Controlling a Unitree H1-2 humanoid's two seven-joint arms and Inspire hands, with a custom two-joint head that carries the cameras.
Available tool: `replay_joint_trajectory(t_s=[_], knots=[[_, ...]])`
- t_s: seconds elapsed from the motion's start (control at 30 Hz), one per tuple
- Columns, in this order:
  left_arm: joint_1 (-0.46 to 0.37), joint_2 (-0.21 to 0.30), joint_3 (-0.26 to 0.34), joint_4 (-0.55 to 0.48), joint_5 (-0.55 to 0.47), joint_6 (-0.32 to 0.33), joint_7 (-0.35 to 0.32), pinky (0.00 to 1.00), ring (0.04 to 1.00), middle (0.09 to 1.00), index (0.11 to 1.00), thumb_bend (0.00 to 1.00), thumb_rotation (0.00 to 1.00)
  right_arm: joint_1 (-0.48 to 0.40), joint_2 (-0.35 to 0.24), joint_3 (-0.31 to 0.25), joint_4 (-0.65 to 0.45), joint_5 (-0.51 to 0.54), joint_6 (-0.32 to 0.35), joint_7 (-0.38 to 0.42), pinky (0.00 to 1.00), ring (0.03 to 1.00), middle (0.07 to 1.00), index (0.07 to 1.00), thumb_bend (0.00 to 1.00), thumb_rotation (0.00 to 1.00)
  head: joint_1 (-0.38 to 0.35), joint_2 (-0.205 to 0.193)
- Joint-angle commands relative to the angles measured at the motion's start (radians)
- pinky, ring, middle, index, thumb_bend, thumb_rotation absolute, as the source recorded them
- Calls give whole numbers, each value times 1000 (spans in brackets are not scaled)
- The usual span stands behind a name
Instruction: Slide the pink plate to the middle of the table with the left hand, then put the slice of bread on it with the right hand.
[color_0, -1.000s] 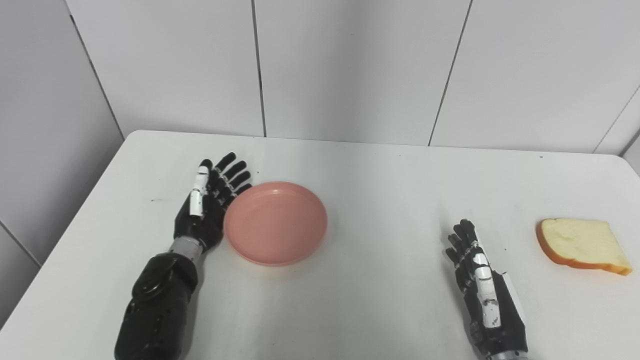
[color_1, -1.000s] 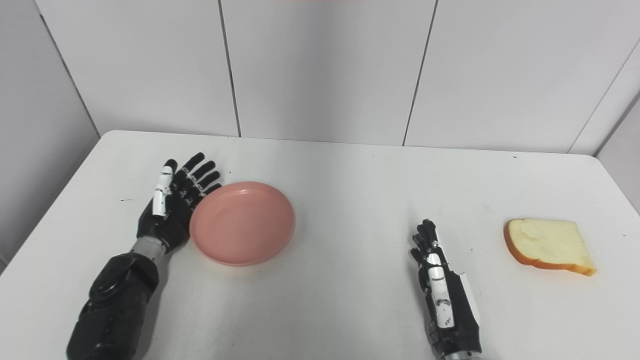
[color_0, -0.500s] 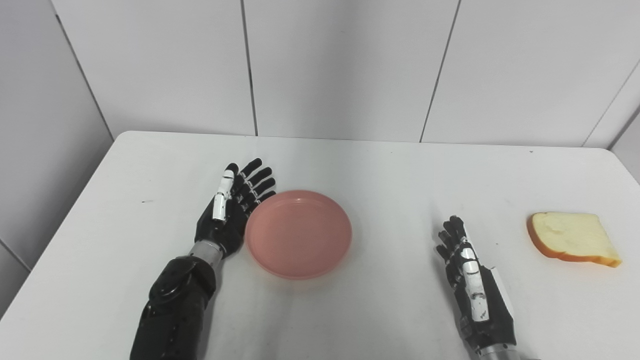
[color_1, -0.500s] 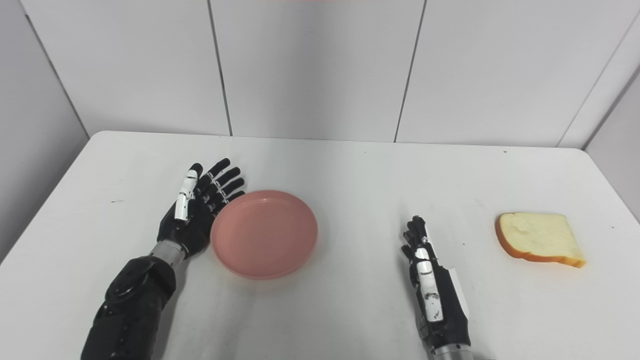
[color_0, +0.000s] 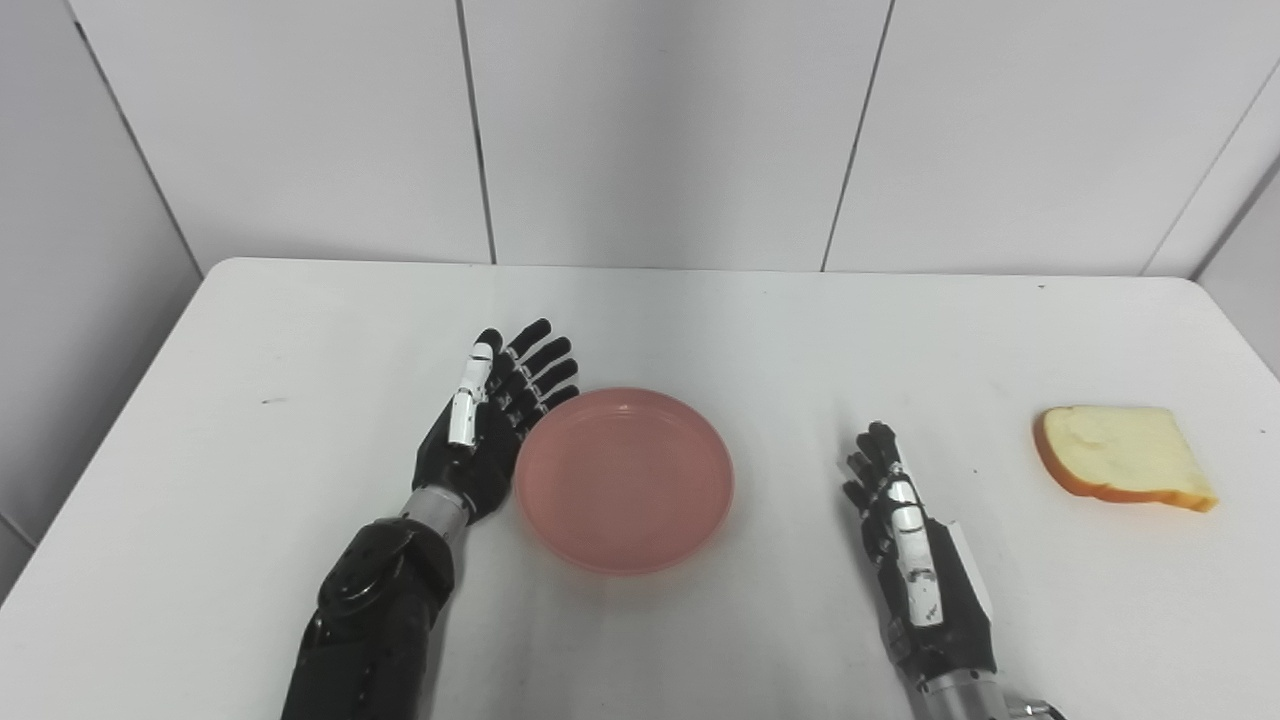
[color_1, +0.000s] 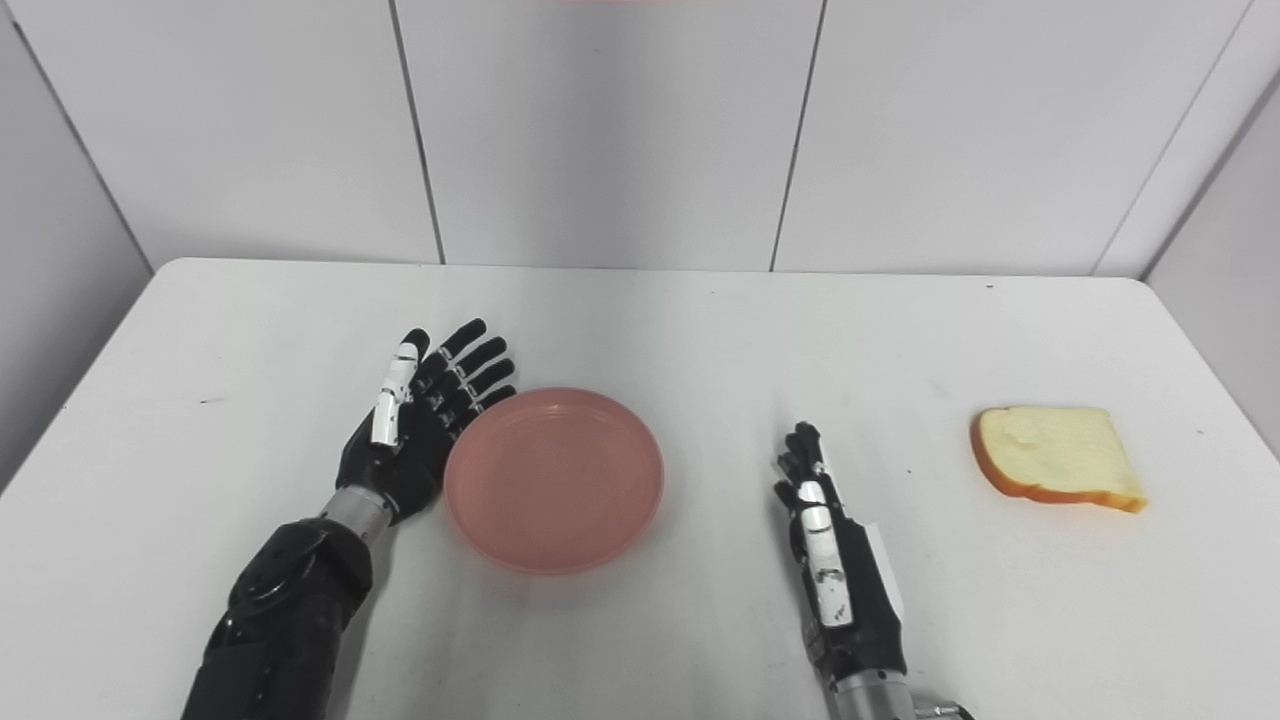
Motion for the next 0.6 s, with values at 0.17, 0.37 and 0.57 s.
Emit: replay_joint_trajectory(t_s=[0.17,0.37,0.57], knots=[[-5,-15,-35,-52,4,18,-22,874,879,871,862,415,1000,33,31,21,-2,-10,9,-7,1000,999,1000,1000,391,1000,-8,6],[-13,-32,-35,-20,3,4,-20,868,875,863,850,411,1000,38,39,23,-23,-4,31,-12,1000,1000,1000,1000,381,1000,-14,8],[-15,-31,-50,-13,29,-1,-22,866,874,867,853,418,1000,40,42,24,-33,-12,41,-21,1000,995,1000,1000,374,1000,-28,9]])
